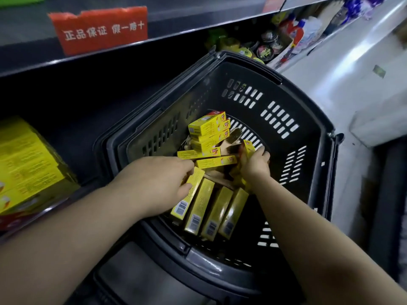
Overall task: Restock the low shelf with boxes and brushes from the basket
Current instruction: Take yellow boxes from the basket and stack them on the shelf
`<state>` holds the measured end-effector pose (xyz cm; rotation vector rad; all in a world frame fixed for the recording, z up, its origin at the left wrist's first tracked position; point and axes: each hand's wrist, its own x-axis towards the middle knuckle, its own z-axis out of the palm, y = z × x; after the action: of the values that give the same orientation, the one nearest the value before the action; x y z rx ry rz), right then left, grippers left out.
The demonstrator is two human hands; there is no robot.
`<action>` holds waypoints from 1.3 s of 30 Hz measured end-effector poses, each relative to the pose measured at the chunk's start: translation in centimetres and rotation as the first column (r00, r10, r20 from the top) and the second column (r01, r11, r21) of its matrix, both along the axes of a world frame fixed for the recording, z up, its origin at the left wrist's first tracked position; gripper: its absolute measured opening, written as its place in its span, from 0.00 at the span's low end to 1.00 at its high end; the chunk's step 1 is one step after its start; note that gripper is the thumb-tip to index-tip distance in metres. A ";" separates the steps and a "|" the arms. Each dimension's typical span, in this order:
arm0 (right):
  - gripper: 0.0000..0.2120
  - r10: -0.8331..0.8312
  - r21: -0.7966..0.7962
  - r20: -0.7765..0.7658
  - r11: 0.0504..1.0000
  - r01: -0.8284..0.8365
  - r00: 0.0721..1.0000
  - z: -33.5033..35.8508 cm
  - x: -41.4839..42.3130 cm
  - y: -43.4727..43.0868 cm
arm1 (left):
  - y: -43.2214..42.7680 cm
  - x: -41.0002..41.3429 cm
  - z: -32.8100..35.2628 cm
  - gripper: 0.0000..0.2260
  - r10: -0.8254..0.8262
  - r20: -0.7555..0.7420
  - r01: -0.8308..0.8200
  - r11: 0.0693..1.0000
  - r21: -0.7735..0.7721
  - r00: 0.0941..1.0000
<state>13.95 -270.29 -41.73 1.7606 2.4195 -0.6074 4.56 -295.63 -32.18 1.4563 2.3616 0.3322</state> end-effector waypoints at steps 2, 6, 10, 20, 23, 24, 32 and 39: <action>0.27 -0.164 -0.188 -0.153 0.973 0.135 0.974 1.5 -1.0 -1.8 | -0.3 0.0 0.3 0.12 0.036 0.036 -0.036 0.999 0.001 0.999; 0.17 -0.192 -0.420 -0.487 0.907 -0.036 0.852 5.3 0.4 -8.6 | -0.1 0.4 0.6 0.15 0.132 0.118 -0.137 0.990 0.030 0.984; 0.26 0.157 -0.207 -0.631 0.910 -0.360 0.759 8.2 3.1 -14.2 | 0.7 0.8 0.6 0.22 0.304 0.484 -0.407 0.905 0.123 0.821; 0.11 0.036 -0.353 -0.728 0.836 -0.420 0.685 8.7 2.2 -15.0 | 1.3 0.5 0.3 0.08 0.185 0.977 -0.791 0.611 -0.029 0.107; 0.09 0.038 -0.302 -0.438 0.935 -0.186 0.898 6.0 0.4 -9.5 | 1.8 0.7 0.2 0.05 0.170 0.984 -0.779 0.624 -0.060 0.061; 0.13 0.045 -0.288 -0.300 0.948 -0.135 0.953 4.9 -0.2 -7.1 | 1.9 0.9 0.1 0.05 0.160 0.987 -0.776 0.626 -0.079 0.029; 0.40 -0.104 -0.122 0.278 0.982 0.142 0.955 -2.6 0.4 1.6 | 3.0 1.7 -1.2 0.14 0.160 0.981 -0.768 0.613 -0.189 -0.113; 0.22 -0.088 0.161 0.259 0.986 0.047 0.962 -5.4 1.3 1.6 | 3.8 1.3 -1.6 0.12 0.235 0.962 -0.771 0.585 -0.252 -0.136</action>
<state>15.25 -268.71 -47.12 1.8519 2.2817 -0.1768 5.86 -291.86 -33.73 -0.1339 1.4408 1.5713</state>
